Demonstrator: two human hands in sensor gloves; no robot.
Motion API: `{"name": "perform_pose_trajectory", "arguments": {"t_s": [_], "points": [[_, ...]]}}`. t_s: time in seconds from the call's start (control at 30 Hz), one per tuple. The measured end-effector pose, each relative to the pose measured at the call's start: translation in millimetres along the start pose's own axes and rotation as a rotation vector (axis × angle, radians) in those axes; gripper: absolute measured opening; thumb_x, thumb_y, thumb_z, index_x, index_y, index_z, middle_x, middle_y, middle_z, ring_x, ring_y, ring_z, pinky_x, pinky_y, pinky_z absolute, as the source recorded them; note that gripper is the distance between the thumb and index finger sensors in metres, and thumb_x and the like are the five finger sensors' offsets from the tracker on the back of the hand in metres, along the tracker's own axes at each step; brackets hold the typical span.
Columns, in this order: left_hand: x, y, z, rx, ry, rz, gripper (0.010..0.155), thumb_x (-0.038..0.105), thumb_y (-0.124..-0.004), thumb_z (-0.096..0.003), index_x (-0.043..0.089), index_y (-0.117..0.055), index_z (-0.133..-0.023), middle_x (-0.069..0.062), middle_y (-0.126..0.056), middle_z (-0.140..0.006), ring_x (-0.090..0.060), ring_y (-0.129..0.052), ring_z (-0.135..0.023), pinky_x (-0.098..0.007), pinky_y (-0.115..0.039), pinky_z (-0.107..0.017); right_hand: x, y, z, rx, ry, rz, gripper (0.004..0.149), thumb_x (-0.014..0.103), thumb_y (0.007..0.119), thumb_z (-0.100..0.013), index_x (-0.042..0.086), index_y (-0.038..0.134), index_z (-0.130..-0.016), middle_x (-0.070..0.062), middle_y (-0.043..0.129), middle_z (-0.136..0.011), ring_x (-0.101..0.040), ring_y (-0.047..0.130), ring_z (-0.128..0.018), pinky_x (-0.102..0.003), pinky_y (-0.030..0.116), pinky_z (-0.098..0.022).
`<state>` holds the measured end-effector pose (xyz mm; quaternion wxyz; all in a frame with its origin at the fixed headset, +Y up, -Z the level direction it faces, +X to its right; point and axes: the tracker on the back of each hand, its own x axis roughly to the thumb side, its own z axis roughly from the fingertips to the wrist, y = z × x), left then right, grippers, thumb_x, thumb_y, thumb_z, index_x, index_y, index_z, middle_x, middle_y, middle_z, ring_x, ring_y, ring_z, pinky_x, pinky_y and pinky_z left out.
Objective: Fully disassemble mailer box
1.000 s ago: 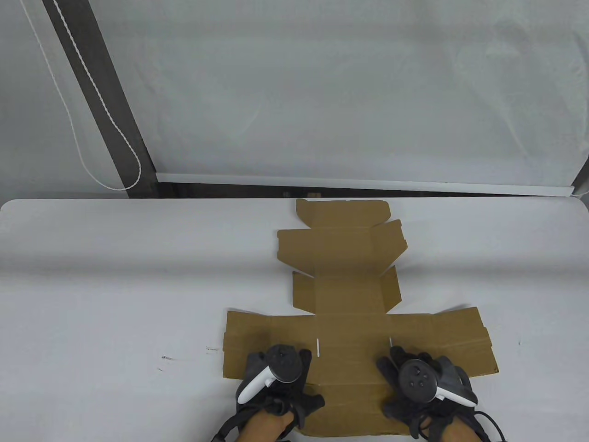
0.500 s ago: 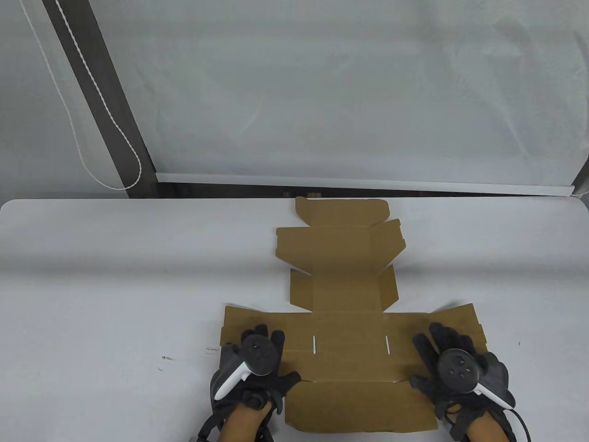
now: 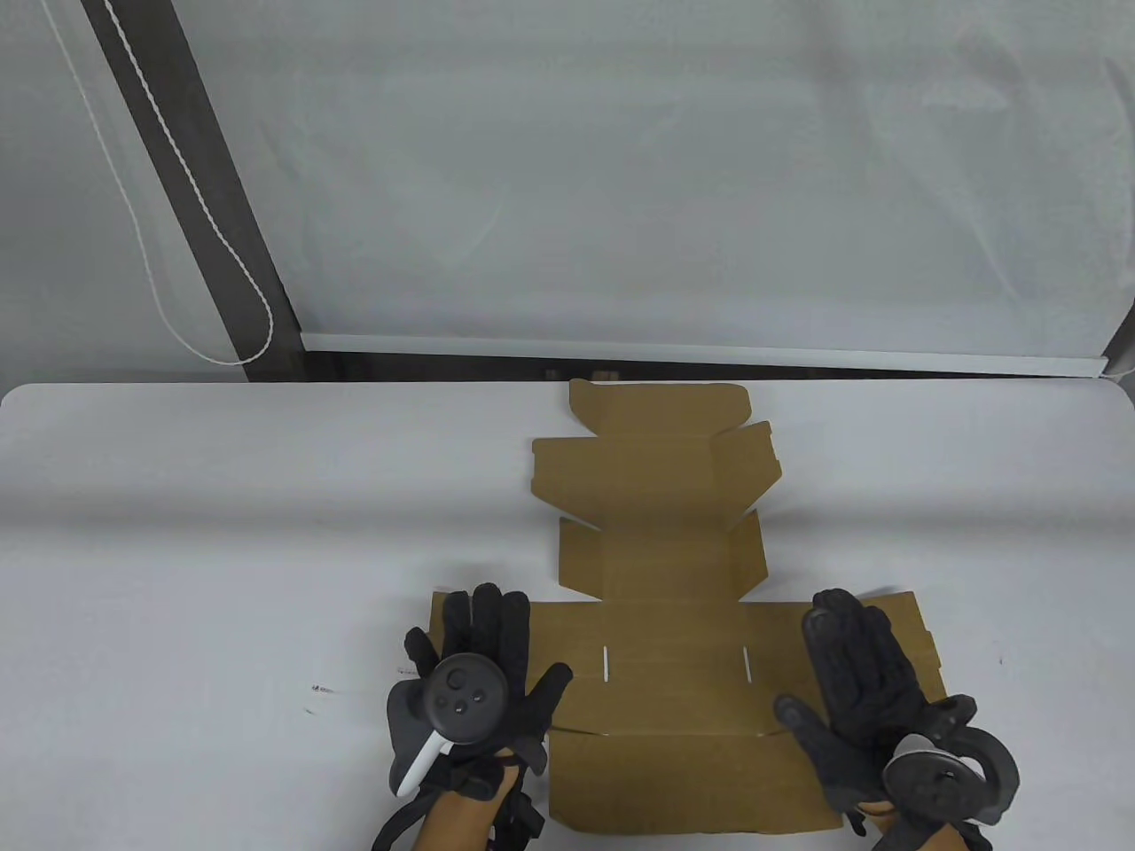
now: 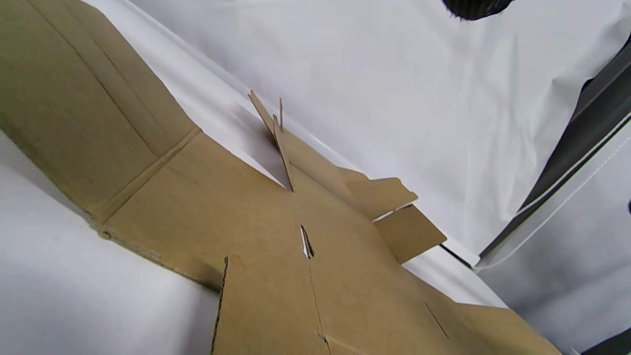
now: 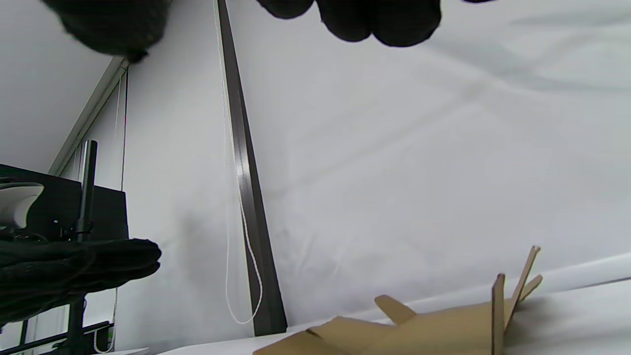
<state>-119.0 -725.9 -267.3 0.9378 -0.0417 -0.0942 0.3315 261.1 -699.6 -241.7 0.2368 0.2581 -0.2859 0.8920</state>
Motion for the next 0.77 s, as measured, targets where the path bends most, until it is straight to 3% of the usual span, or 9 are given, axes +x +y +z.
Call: {"name": "perform_pose_trajectory", "arguments": {"t_s": [0.13,0.4,0.77], "points": [[2.3,-3.6,2.4,-0.033,-0.022,0.018,0.077,0.055,-0.061,-0.0566,0.020,-0.025,-0.115,-0.009,-0.005,-0.121,-0.037,0.005,-0.106,-0.067,0.015,-0.060,-1.7,3.2,-0.4,0.013,0.035,-0.035,0.080,0.056,0.070,-0.049,0.012,0.041,-0.109,-0.029,0.045,-0.114,-0.049,0.056,-0.104,-0.067,0.044,-0.072],[-3.5,-3.5,4.1,0.022,-0.015,0.151,0.076,0.053,-0.063,-0.0559,0.017,-0.031,-0.114,-0.015,-0.011,-0.120,-0.041,0.000,-0.106,-0.067,0.012,-0.061,-3.2,5.3,1.4,0.013,0.092,-0.082,0.081,0.055,0.070,-0.049,0.012,0.037,-0.109,-0.030,0.042,-0.113,-0.050,0.054,-0.103,-0.068,0.042,-0.072],[-0.7,-16.4,2.8,-0.071,-0.011,0.206,0.073,0.052,-0.062,-0.0559,0.017,-0.037,-0.114,-0.016,-0.010,-0.119,-0.044,-0.002,-0.105,-0.068,0.010,-0.061,-5.3,7.8,3.6,0.046,0.149,-0.120,0.080,0.054,0.070,-0.049,0.011,0.039,-0.109,-0.031,0.044,-0.112,-0.051,0.056,-0.101,-0.068,0.042,-0.072]]}}
